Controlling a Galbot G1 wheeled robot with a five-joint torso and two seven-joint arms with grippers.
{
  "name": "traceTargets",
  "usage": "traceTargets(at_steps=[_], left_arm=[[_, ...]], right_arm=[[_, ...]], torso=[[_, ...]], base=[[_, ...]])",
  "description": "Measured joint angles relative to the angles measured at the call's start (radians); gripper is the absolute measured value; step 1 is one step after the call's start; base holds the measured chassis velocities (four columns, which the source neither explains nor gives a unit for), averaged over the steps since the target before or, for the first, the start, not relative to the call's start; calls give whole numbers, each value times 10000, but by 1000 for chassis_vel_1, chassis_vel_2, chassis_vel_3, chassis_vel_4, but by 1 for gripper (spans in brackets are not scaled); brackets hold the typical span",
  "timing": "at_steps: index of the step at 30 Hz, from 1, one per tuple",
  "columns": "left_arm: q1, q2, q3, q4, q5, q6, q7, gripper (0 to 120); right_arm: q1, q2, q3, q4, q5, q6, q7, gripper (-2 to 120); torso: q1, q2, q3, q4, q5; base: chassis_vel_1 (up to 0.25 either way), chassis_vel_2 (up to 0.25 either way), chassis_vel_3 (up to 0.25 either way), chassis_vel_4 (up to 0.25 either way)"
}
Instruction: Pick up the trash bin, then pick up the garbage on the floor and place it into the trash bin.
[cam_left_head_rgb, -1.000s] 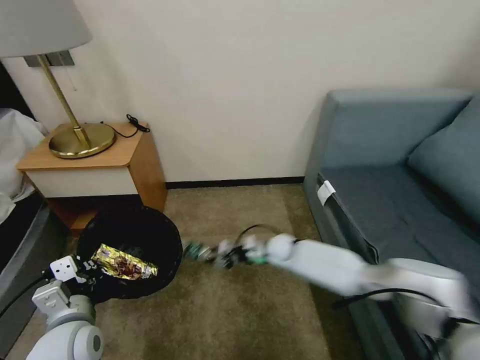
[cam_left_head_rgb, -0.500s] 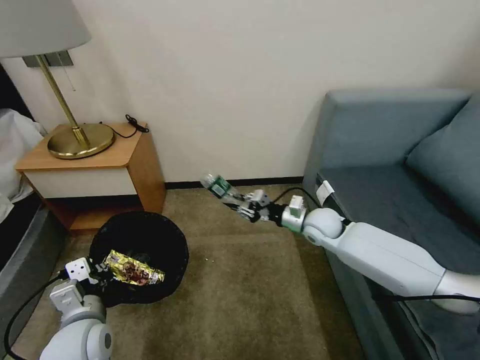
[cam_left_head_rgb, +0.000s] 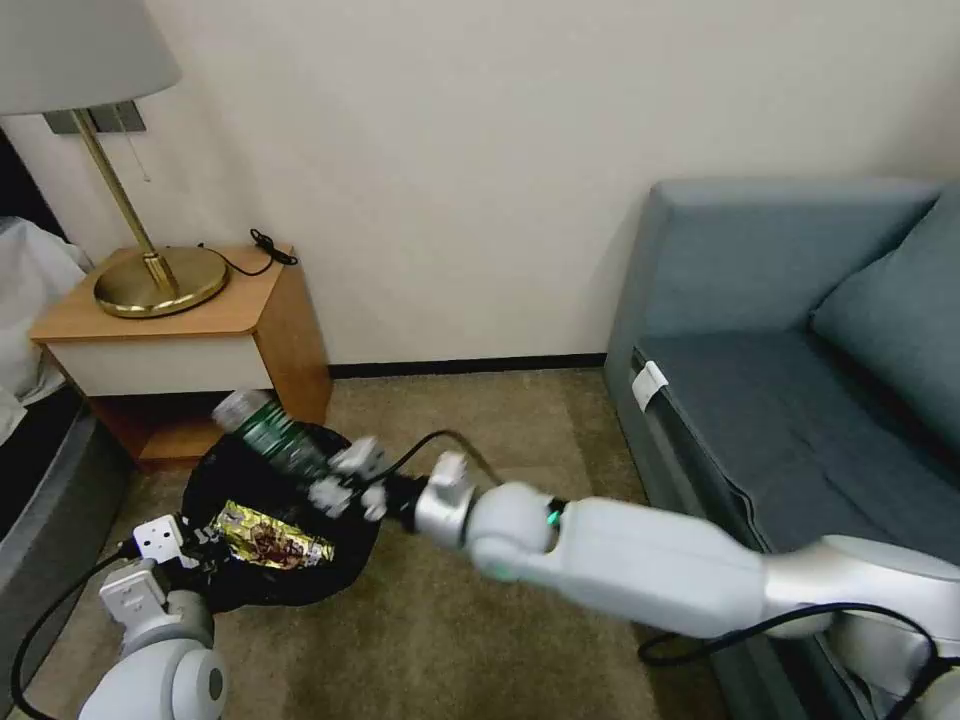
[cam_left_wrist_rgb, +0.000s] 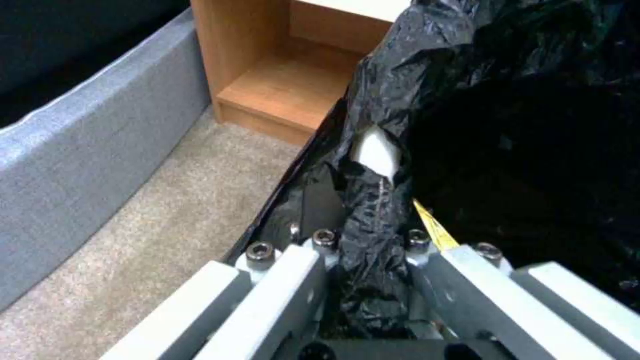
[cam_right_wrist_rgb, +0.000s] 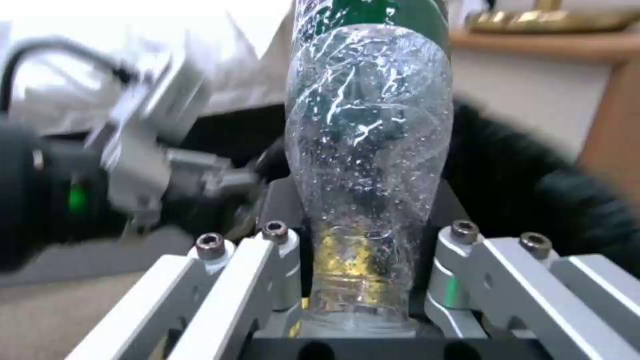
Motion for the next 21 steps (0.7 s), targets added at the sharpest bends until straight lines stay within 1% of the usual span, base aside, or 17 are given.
traceTargets(at_steps=[2,4,5,7,8,9,10,11,14,15,17,19,20,21], left_arm=[[-1,0,-6,-26,-47,5,-12,1],[1,0,-15,-49,-91,7,-36,1],[1,0,-15,-49,-91,7,-36,1],[8,0,-28,-67,-147,12,-41,1],[9,0,-30,-77,-164,19,-42,1],[9,0,-30,-88,-170,26,-42,1],[9,0,-26,-104,-187,42,-43,1],[9,0,-26,-104,-187,42,-43,1],[11,0,-21,-132,-242,76,-48,1],[11,0,-21,-132,-242,76,-48,1],[22,0,-20,-143,-288,87,-65,1],[50,0,-21,-171,-352,91,-101,1],[59,0,-25,-181,-418,100,-126,1],[59,0,-25,-181,-418,100,-126,1]], right_arm=[[-36,140,-187,-123,-170,-96,197,23],[-94,209,-257,-228,-320,-172,366,32],[-94,209,-257,-228,-320,-172,366,32],[-149,224,-257,-247,-363,-197,413,40],[-168,224,-254,-247,-379,-208,415,47],[-172,218,-251,-243,-386,-213,415,48],[-172,211,-242,-238,-406,-214,416,55],[-172,211,-242,-238,-406,-214,416,55],[-170,163,-199,-215,-437,-230,414,67],[-170,163,-199,-215,-437,-230,414,67],[-168,123,-170,-195,-462,-233,413,75],[-178,51,-88,-158,-492,-242,411,87],[-190,28,-30,-134,-512,-241,417,90],[-190,28,-30,-134,-512,-241,417,90]], torso=[[0,0,0,-1,-1],[0,0,0,-1,0],[0,0,0,-1,0],[0,0,0,-2,0],[0,0,0,-2,1],[0,-1,0,-2,1],[0,0,0,-2,2],[0,0,0,-2,2],[0,-1,0,-2,2],[0,-1,0,-2,2],[0,-2,0,-2,2],[0,-2,0,-2,2],[0,-2,0,-2,2],[0,-2,0,-2,2]], base=[[0,0,0,0],[0,0,0,0],[0,0,0,0],[0,0,0,0],[0,0,0,0],[0,0,0,0],[0,0,0,0],[0,0,0,0],[0,0,0,0],[0,0,0,0],[0,0,0,0],[0,0,0,0],[0,0,0,0],[0,0,0,0]])
